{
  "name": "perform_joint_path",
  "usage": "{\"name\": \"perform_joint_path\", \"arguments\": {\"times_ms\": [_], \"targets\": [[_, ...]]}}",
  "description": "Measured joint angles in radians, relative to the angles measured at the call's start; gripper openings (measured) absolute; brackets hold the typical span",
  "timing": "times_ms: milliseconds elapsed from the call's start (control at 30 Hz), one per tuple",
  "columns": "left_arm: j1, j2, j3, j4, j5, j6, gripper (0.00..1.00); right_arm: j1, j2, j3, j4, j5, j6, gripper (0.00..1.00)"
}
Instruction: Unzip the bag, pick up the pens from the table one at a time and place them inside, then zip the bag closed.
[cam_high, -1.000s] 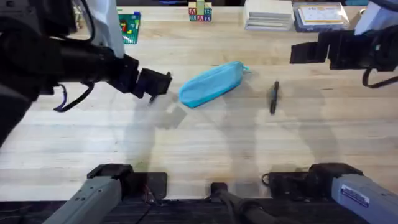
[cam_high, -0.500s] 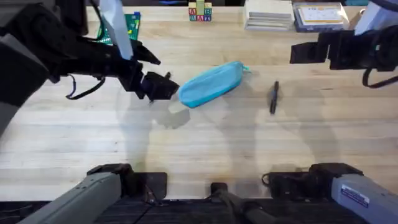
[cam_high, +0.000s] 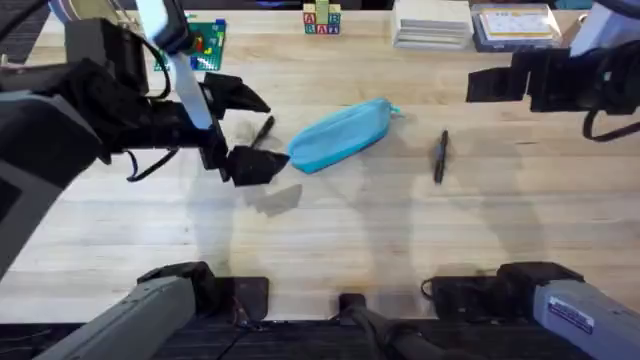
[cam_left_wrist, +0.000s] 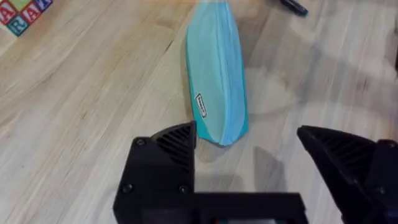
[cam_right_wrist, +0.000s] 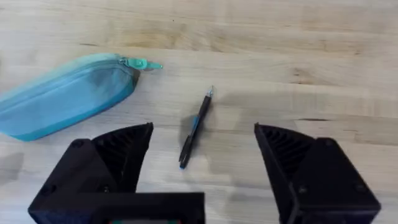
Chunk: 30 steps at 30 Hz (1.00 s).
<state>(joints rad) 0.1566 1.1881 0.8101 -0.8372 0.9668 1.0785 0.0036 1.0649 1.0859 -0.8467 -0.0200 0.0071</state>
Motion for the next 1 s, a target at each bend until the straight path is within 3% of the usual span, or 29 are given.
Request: {"name": "perform_joint_path", "arguments": {"times_ms": [167, 333, 533, 800, 1000], "targets": [[0.000, 0.000, -0.044, 0.000, 0.007, 0.111, 0.994, 0.000, 0.000, 0.000, 0.000, 0.000, 0.000, 0.996], [0.000, 0.000, -0.056, 0.000, 0.012, 0.161, 0.994, 0.000, 0.000, 0.000, 0.000, 0.000, 0.000, 0.996], [0.000, 0.044, -0.056, 0.046, 0.045, 0.180, 0.992, 0.000, 0.000, 0.000, -0.001, 0.000, 0.000, 0.997], [0.000, 0.224, -0.056, 0.160, 0.161, 0.184, 0.994, 0.000, 0.000, 0.000, -0.005, 0.000, 0.000, 0.996], [0.000, 0.329, -0.056, 0.177, 0.219, 0.184, 0.993, 0.000, 0.000, 0.000, -0.005, 0.000, 0.000, 0.997]]}}
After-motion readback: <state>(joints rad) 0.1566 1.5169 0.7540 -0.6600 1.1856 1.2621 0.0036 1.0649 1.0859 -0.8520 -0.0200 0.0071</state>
